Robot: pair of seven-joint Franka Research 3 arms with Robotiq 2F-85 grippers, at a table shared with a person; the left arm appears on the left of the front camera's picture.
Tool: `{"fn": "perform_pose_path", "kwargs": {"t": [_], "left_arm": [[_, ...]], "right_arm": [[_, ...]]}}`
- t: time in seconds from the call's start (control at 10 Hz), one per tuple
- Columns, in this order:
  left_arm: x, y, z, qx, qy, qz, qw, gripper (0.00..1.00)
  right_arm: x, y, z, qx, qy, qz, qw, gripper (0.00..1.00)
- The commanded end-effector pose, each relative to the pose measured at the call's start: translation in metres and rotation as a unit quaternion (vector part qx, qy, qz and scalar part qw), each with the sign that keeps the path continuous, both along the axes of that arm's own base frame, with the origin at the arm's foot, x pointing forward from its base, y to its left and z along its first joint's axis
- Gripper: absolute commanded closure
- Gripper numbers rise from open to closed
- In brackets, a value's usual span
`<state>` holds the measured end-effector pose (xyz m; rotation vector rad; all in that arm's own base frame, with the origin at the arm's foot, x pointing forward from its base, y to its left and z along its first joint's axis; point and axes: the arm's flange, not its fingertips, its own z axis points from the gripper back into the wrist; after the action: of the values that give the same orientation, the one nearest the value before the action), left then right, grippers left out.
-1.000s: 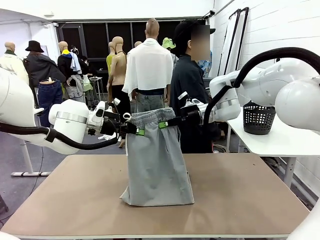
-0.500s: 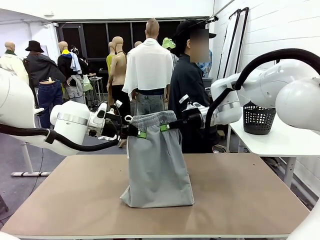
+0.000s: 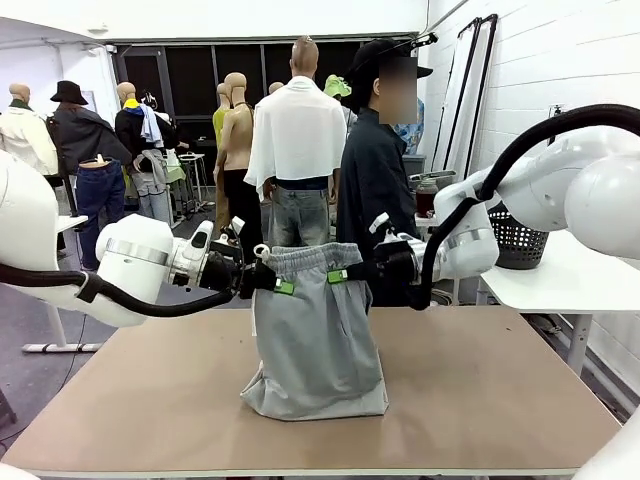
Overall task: Fold the training pants.
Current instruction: Fold the Training pants in half.
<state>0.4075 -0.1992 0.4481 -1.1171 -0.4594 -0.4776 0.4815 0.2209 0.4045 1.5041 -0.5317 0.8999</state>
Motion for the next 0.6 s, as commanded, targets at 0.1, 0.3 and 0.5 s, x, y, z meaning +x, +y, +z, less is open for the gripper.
{"fn": "perform_pose_path", "kwargs": {"t": [0.1, 0.3, 0.5], "left_arm": [[0.004, 0.007, -0.012, 0.018, 0.069, -0.012, 0.997, 1.00], [0.024, -0.003, -0.027, 0.033, 0.104, -0.031, 0.994, 1.00], [0.019, 0.002, -0.027, 0.030, 0.097, -0.037, 0.994, 1.00]], "right_arm": [[-0.016, -0.008, -0.013, 0.017, 0.047, -0.040, 0.998, 1.00], [-0.011, -0.008, -0.027, 0.012, 0.077, -0.045, 0.996, 1.00], [-0.013, -0.011, -0.032, 0.017, 0.091, -0.040, 0.995, 1.00]]}}
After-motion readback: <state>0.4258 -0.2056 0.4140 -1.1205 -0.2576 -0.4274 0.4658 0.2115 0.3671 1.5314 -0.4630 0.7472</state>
